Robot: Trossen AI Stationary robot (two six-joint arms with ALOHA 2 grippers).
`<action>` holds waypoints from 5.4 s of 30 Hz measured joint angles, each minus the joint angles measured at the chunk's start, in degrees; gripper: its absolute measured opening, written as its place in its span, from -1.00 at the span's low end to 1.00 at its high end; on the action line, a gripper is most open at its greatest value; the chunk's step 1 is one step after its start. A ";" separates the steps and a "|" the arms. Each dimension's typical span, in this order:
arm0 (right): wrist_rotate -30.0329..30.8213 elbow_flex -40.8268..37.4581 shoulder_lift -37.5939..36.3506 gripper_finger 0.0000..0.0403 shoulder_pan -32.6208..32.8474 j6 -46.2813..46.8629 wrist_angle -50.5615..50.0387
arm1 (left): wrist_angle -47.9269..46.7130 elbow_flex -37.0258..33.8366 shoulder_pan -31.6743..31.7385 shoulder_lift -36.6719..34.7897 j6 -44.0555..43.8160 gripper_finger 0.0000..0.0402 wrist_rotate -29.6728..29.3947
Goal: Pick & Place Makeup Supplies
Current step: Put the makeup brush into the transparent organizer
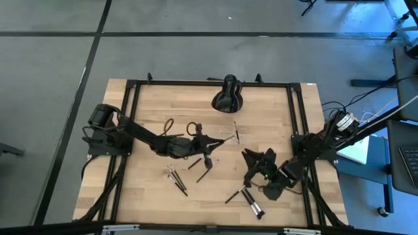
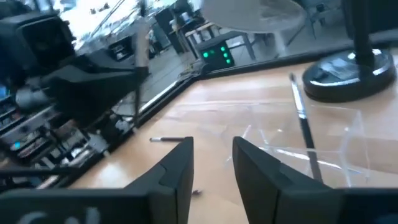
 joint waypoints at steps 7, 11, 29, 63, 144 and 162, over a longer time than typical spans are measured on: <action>-0.17 -3.00 0.19 -0.03 -1.58 -4.70 9.00 | 3.28 -1.01 2.42 0.02 -2.79 -0.87 7.10; -1.72 -0.14 0.21 0.27 -1.96 -12.77 9.63 | 3.46 -1.01 3.24 0.02 -3.95 -0.87 8.69; -16.47 11.73 -7.10 0.12 -6.26 -45.94 2.95 | 4.17 -1.01 3.24 0.04 -4.46 -0.86 11.35; -59.89 5.17 -42.07 -0.40 -17.22 -68.93 -0.79 | 3.24 -1.00 3.57 0.06 -4.30 -0.86 10.80; -62.19 -16.02 -0.62 -0.81 -30.73 -59.79 72.04 | 2.61 -0.97 5.05 0.08 -2.84 -0.69 11.17; -52.41 -16.02 -24.84 -0.81 -30.73 -53.96 29.60 | -3.89 -0.97 5.05 0.08 -4.84 -0.09 9.71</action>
